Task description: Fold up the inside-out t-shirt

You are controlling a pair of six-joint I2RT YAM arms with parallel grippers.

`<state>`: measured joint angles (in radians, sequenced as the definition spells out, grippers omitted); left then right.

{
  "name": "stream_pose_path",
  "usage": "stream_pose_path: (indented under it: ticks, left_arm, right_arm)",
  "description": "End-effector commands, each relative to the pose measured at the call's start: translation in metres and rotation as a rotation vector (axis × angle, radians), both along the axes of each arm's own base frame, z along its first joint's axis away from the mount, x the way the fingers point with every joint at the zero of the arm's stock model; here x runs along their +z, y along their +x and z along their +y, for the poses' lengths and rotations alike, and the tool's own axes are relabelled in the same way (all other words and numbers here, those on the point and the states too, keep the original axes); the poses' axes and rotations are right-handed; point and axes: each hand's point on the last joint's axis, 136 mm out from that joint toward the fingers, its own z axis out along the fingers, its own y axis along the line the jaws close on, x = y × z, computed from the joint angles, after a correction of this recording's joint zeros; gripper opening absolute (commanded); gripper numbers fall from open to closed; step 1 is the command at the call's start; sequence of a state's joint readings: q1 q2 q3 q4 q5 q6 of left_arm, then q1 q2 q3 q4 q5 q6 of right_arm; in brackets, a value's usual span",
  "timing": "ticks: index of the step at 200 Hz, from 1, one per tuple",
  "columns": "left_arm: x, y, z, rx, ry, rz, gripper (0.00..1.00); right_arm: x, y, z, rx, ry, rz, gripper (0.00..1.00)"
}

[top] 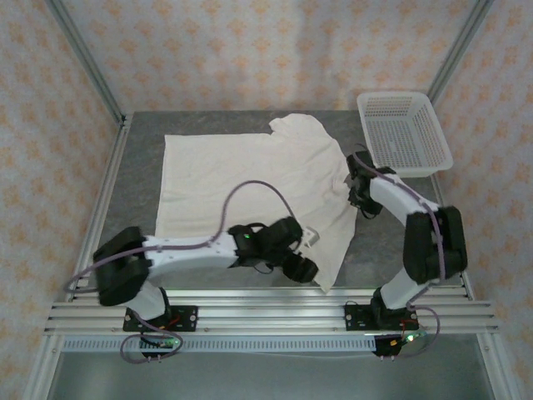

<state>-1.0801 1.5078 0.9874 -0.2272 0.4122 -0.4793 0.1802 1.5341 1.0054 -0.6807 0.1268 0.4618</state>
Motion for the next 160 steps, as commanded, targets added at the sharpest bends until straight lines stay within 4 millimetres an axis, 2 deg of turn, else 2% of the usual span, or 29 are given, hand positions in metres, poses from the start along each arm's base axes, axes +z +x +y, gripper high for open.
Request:
stream_pose_path:
  ticks: [1,33,45,65,86,108,124,143,160]
  left_arm:
    - [0.028,0.040,0.049,0.222,-0.034,-0.093,0.67]
    - [0.033,0.067,0.137,0.507,-0.069,-0.056,0.74]
    - [0.031,0.072,0.170,0.606,-0.073,-0.038,0.76]
    - [0.028,0.073,0.214,0.715,-0.049,-0.033,0.78]
    - [0.019,0.071,0.251,0.820,0.009,-0.004,0.80]
    - [0.009,0.068,0.276,0.914,0.035,0.024,0.83]
    - [0.003,0.065,0.293,0.978,0.069,0.026,0.85]
    - [-0.005,0.058,0.320,1.085,0.144,0.041,0.87]
    - [-0.015,0.048,0.349,1.223,0.225,0.091,0.85]
  right_arm:
    - [0.007,-0.030,0.005,-0.056,0.095,-0.058,0.34]
    - [-0.022,-0.062,0.052,0.058,0.380,-0.037,0.33]
    - [-0.029,-0.069,0.055,0.082,0.395,-0.015,0.33]
    - [-0.041,-0.075,0.048,0.090,0.346,0.035,0.33]
    - [-0.054,-0.072,0.048,0.097,0.337,0.068,0.33]
    - [-0.064,-0.062,0.054,0.101,0.360,0.077,0.28]
    - [-0.066,-0.058,0.054,0.093,0.356,0.074,0.14]
    - [-0.056,-0.058,0.046,0.075,0.313,0.057,0.01]
    - [-0.034,-0.063,0.030,0.031,0.248,0.004,0.00]
